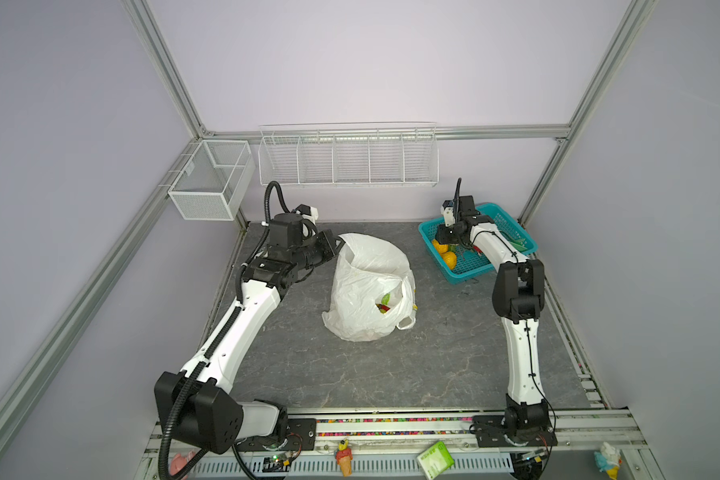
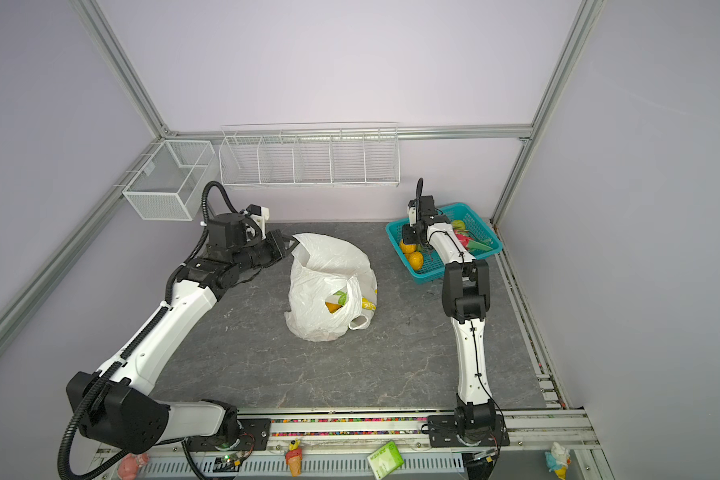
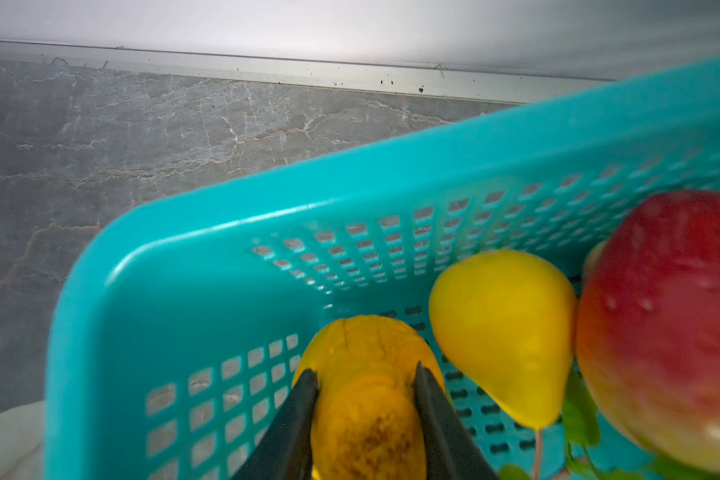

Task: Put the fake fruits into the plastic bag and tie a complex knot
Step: 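Carry the yellow mango with the right gripper into the bag opening, then open the right gripper to release the mango inside the bag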

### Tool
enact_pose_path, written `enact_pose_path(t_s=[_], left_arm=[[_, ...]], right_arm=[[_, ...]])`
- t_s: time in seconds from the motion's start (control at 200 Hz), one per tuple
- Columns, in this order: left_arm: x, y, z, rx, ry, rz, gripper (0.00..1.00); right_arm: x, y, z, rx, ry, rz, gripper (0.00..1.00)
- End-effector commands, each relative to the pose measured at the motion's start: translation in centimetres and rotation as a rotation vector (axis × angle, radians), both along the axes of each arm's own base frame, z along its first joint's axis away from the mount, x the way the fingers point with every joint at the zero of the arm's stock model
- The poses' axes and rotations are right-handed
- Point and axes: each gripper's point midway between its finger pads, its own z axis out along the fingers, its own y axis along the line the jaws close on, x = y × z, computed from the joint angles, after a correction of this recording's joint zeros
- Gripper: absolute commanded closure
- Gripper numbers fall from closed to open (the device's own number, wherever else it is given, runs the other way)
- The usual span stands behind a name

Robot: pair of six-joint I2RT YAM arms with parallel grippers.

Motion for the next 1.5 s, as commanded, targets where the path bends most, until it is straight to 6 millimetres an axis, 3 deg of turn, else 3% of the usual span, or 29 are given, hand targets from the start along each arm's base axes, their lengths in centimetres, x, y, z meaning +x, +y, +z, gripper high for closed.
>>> enact_pose_path(t_s=[0.0, 0.18, 0.285, 0.405, 0.43, 0.65, 0.78, 1.02, 1.35, 1.495], left_arm=[[-0.3, 0.1, 0.7, -0.005, -0.018, -0.008, 1.0], [-0.4, 0.0, 0.9, -0.011, -0.021, -0.01, 1.0], [-0.5, 0.0, 1.0, -0.015, -0.021, -0.011, 1.0], [-0.5, 0.0, 1.0, -0.019, -0.021, -0.01, 1.0], [-0.5, 0.1, 1.0, -0.019, -0.023, -0.009, 1.0], [-0.6, 0.0, 1.1, -0.024, -0.02, -0.011, 1.0], [-0.5, 0.0, 1.1, -0.025, -0.022, -0.007, 1.0], [-0.5, 0.0, 1.2, -0.026, -0.023, -0.007, 1.0], [-0.5, 0.0, 1.2, -0.026, -0.024, -0.008, 1.0], [-0.5, 0.1, 1.2, -0.02, -0.026, -0.006, 1.0]], right_arm=[[-1.5, -0.5, 7.2, 0.014, -0.108, 0.013, 0.68], [-5.2, -0.6, 12.6, 0.062, -0.204, 0.016, 0.69], [-8.6, 0.9, 15.7, 0.171, -0.266, 0.059, 0.69], [-12.8, 4.0, 18.0, 0.293, -0.301, 0.151, 0.68], [-14.3, 6.0, 18.5, 0.316, -0.306, 0.2, 0.68], [-23.9, 14.4, 20.8, 0.454, -0.317, 0.479, 0.68], [-28.0, 18.5, 19.7, 0.504, -0.283, 0.611, 0.68], [-32.2, 24.7, 15.7, 0.507, -0.184, 0.814, 0.67], [-33.0, 28.6, 8.4, 0.357, -0.098, 0.891, 0.65], [-33.4, 29.3, 7.3, 0.363, -0.067, 0.906, 0.58]])
